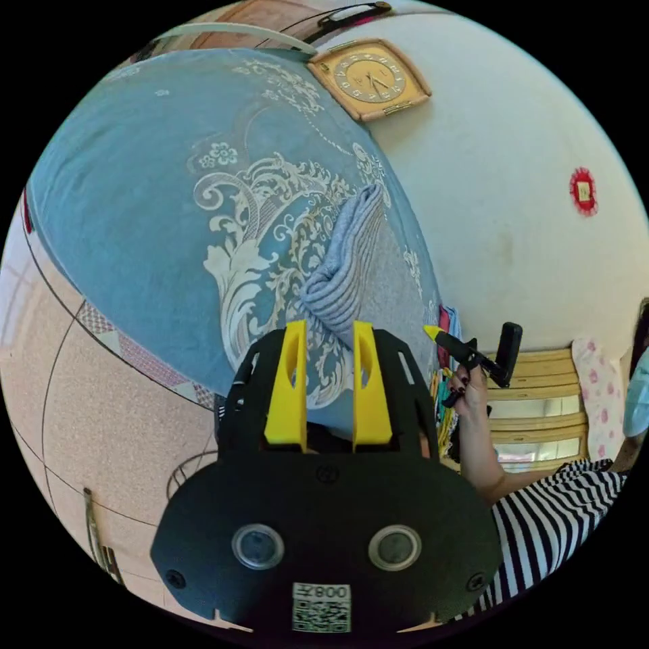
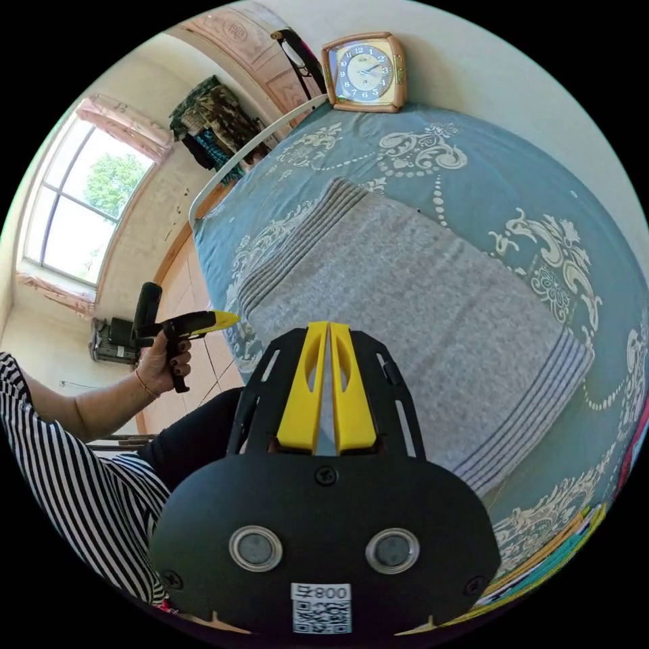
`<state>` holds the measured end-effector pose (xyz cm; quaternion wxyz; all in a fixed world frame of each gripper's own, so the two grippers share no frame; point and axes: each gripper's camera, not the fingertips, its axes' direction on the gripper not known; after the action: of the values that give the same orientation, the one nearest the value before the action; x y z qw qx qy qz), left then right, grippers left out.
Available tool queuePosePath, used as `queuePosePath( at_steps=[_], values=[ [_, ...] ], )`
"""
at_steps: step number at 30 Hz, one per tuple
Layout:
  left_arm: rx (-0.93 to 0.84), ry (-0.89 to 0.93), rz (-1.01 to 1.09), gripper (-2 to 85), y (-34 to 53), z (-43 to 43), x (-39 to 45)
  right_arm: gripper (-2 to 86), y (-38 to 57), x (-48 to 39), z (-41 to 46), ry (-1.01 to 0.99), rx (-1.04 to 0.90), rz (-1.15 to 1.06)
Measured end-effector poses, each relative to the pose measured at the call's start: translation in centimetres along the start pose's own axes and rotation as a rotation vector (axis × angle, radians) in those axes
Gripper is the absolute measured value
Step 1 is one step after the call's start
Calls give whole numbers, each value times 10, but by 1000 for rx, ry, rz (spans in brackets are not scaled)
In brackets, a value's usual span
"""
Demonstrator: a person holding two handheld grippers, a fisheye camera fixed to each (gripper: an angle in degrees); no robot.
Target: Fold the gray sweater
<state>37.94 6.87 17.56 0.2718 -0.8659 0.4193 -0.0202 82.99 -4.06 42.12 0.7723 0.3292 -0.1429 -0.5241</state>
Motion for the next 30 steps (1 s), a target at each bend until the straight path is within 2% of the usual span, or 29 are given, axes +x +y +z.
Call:
queuePosePath(
  at_steps=[2,4,11,18,23,30],
  values=[
    [-24,127,-101,116,1,19,-29,85,-47,-4,29,-58,-24,-27],
    [-18,182,-111,119,-2,30,-40,91,-83,-7,47,-56,-31,-35],
    [19,250,-115,114,-23,60,-78,106,-180,-21,128,41,-110,-1],
    [17,196,-30,106,-27,83,-98,125,-202,-52,206,228,-210,36],
    [17,173,21,102,-23,104,-112,89,-208,-89,248,591,-232,-21],
    [13,162,57,93,-13,131,-129,73,-210,-79,233,540,-218,4]
  ],
)
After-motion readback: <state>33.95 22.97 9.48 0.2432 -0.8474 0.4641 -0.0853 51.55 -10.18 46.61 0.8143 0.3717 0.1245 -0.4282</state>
